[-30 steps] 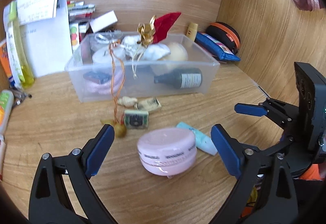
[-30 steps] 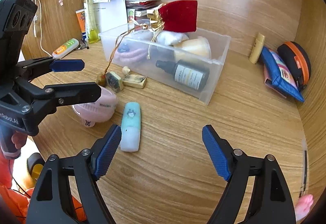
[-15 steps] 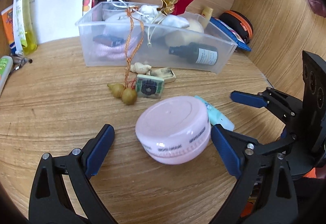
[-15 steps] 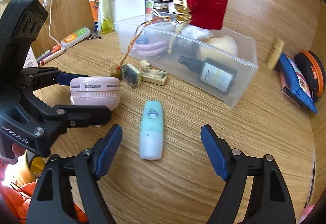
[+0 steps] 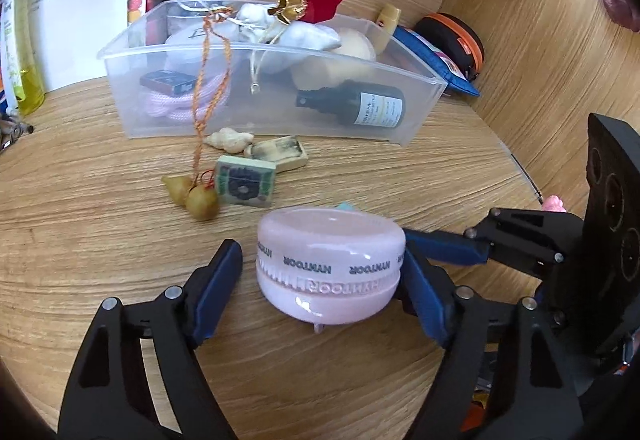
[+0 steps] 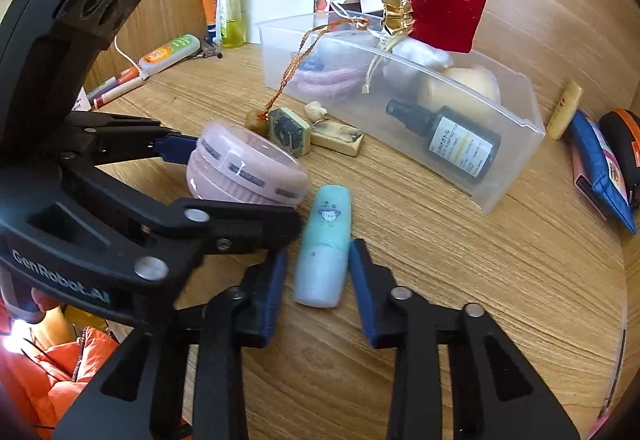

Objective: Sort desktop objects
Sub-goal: 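Grasp the pink round compact with the left gripper while the right approaches the light blue tube, then grasp the light blue tube with the right gripper while the left lifts the pink compact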

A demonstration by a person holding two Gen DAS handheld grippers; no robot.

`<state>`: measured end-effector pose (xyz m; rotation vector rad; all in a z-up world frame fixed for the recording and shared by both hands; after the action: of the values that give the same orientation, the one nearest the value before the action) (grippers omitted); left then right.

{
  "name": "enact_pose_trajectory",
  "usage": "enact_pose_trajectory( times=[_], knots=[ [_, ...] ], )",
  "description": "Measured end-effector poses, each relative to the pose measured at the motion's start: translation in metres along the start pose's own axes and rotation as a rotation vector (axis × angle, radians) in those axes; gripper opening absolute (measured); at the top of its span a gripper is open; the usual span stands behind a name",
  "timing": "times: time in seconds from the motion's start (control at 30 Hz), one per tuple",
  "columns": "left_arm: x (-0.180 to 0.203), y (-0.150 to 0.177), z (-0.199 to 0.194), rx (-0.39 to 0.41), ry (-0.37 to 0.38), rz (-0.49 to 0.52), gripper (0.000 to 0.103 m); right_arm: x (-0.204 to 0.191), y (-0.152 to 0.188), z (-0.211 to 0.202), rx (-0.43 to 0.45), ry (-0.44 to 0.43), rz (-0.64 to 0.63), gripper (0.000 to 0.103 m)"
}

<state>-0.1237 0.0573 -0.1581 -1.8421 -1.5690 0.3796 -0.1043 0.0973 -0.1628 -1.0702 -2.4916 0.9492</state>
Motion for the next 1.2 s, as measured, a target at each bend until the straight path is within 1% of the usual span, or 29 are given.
enact_pose_trajectory(
  times=[0.03, 0.23, 0.3, 0.33, 0.37, 0.67, 0.83, 0.97, 1.2],
  knots=[
    [0.001, -0.001, 0.002, -0.002, 0.001, 0.001, 0.079, 0.0, 0.0, 0.001, -0.002, -0.006, 0.003, 0.023],
    [0.006, -0.005, 0.008, -0.012, -0.005, 0.03, 0.078, 0.001, 0.001, 0.001, -0.012, -0.032, 0.026, 0.023],
    [0.007, -0.006, 0.008, -0.009, 0.004, 0.03, 0.066, 0.0, 0.002, 0.0, -0.011, -0.028, 0.024, 0.023],
    [0.006, -0.006, 0.008, -0.008, 0.005, 0.029, 0.063, -0.001, 0.002, -0.001, -0.011, -0.025, 0.024, 0.023],
    [0.006, -0.006, 0.008, -0.009, 0.011, 0.026, 0.063, -0.001, 0.003, -0.002, -0.01, -0.024, 0.022, 0.023],
    [-0.002, -0.003, -0.002, 0.034, -0.022, 0.0, 0.063, 0.009, 0.005, -0.008, -0.005, 0.001, 0.043, 0.023],
    [-0.007, -0.007, -0.019, 0.088, -0.049, 0.002, 0.063, 0.015, 0.002, -0.014, 0.009, 0.009, 0.051, 0.023],
    [-0.014, -0.012, -0.036, 0.129, -0.079, 0.007, 0.063, 0.021, -0.003, -0.02, 0.032, 0.012, 0.064, 0.023],
    [-0.023, -0.021, -0.049, 0.17, -0.114, 0.006, 0.063, 0.029, -0.017, -0.038, 0.084, 0.015, 0.081, 0.023]
  ],
)
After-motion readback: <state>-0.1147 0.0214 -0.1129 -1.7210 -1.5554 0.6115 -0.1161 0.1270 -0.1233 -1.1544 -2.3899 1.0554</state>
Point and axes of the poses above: each gripper's, at about its wrist camera, not at the fingertips, and z roughly the way its jaws point, x to its right, y to its underside, the point moved 10 cm from there along z, roughly the way its jaws point, and after that the axes turned 6 degrees about z, right-handed, at the moved point
